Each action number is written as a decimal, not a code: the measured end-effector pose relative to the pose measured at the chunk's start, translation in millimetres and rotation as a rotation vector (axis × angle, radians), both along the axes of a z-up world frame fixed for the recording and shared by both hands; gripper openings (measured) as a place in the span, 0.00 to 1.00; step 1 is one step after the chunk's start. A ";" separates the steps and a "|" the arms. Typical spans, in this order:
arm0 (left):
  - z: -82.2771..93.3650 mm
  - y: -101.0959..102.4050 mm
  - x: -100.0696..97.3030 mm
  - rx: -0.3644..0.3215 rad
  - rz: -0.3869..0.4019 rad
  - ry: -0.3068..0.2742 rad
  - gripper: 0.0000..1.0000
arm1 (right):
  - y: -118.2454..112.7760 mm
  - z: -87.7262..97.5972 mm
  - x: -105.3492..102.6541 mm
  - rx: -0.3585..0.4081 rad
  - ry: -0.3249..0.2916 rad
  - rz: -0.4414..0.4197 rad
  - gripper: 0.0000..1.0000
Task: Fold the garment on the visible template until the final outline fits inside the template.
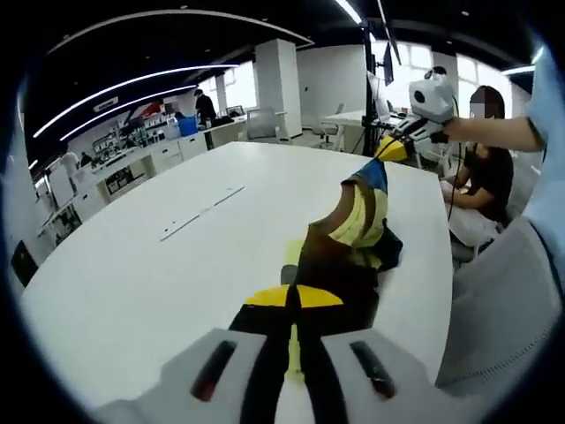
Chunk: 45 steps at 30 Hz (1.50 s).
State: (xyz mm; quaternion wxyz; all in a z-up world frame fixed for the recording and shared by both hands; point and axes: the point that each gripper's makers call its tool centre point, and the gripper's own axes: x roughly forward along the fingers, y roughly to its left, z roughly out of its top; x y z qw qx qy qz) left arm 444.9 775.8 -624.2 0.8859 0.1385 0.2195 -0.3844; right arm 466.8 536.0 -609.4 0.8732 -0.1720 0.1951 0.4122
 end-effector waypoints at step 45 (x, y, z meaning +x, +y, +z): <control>140.2 39.5 76.4 -0.302 0.173 -0.214 0.00 | 34.2 140.8 55.0 0.211 -0.279 0.006 0.00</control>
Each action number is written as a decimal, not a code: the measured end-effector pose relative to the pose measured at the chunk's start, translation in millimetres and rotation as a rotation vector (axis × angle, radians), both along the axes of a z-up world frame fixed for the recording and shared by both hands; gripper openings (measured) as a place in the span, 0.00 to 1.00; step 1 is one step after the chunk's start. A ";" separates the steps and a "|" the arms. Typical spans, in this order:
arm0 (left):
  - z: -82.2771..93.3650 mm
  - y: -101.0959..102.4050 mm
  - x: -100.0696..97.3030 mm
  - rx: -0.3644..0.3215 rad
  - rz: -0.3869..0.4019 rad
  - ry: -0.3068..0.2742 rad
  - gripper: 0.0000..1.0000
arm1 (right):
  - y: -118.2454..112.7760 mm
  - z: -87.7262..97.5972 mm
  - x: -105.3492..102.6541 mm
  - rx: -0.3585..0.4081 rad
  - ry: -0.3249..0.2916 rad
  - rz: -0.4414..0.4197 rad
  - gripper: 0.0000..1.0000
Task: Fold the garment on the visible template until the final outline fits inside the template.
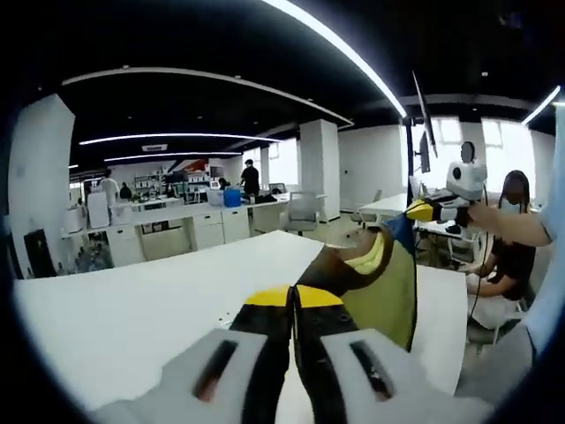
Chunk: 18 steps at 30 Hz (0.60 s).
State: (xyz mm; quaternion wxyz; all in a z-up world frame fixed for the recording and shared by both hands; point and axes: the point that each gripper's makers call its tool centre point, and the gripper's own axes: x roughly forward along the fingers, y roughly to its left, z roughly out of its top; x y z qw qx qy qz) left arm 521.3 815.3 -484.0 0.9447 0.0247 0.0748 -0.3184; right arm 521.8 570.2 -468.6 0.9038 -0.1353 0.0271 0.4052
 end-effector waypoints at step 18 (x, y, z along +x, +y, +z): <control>-130.6 -5.7 119.3 0.060 0.016 0.265 0.00 | 3.2 -126.9 120.9 -0.136 0.221 -0.019 0.00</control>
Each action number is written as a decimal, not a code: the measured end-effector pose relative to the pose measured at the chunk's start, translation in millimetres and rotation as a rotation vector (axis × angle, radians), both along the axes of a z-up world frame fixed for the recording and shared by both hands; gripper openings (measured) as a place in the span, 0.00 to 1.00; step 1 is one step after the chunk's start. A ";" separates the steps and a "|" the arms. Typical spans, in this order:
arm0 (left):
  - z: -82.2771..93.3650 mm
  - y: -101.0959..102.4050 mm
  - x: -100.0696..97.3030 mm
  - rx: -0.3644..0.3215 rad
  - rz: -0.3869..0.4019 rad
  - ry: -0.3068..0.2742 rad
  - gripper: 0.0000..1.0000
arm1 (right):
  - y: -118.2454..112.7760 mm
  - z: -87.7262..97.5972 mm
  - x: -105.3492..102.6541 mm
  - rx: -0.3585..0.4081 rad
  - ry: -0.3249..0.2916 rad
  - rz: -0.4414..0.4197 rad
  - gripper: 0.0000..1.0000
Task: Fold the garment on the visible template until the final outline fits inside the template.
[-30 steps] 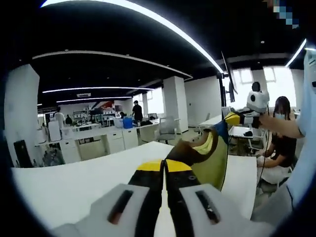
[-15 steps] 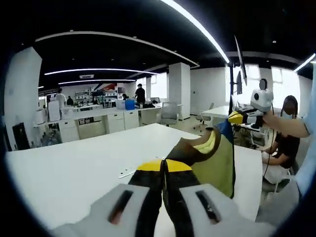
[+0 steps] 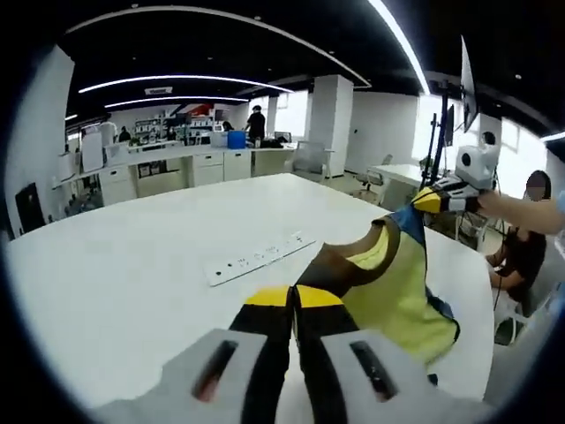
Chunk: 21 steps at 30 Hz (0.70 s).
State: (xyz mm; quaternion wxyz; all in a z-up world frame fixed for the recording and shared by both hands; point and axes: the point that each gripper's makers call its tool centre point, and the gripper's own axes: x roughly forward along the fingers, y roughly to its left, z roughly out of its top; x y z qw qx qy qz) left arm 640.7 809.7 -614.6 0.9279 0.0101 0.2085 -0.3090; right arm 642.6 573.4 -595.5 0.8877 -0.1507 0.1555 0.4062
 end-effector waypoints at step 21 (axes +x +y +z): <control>-132.4 -6.7 70.2 0.094 0.081 0.244 0.00 | -1.4 -151.2 96.6 -0.171 0.240 -0.115 0.00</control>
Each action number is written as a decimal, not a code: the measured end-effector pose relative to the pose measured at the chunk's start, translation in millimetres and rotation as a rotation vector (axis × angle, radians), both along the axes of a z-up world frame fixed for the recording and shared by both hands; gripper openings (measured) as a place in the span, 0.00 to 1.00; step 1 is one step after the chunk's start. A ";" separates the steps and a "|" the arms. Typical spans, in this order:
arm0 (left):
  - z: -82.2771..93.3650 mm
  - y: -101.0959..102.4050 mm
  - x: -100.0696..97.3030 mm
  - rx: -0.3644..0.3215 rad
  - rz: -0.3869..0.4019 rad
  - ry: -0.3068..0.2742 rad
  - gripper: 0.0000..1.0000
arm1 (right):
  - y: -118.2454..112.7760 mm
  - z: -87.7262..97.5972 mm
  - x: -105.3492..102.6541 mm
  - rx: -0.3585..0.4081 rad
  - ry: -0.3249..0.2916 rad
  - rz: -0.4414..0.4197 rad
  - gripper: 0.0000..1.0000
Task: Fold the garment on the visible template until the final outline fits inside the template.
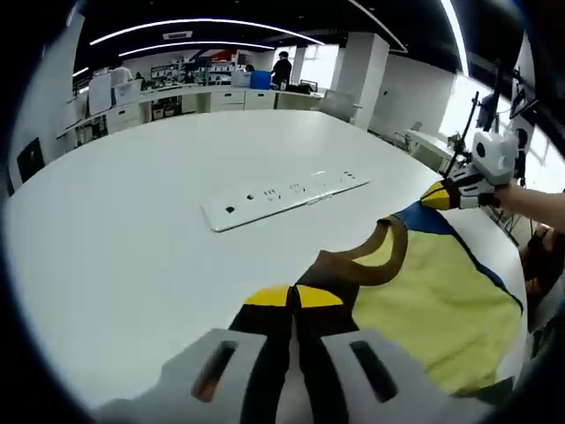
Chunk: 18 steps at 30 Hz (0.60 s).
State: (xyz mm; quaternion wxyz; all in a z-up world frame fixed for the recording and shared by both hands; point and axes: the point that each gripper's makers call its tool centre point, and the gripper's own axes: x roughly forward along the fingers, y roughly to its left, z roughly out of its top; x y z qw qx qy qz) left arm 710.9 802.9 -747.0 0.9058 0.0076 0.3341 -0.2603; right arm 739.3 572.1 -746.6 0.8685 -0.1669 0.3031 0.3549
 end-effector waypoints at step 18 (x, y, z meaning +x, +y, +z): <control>4.9 -12.5 6.1 0.002 -0.065 -0.049 0.05 | -3.8 -14.0 0.9 0.008 0.042 -0.017 0.01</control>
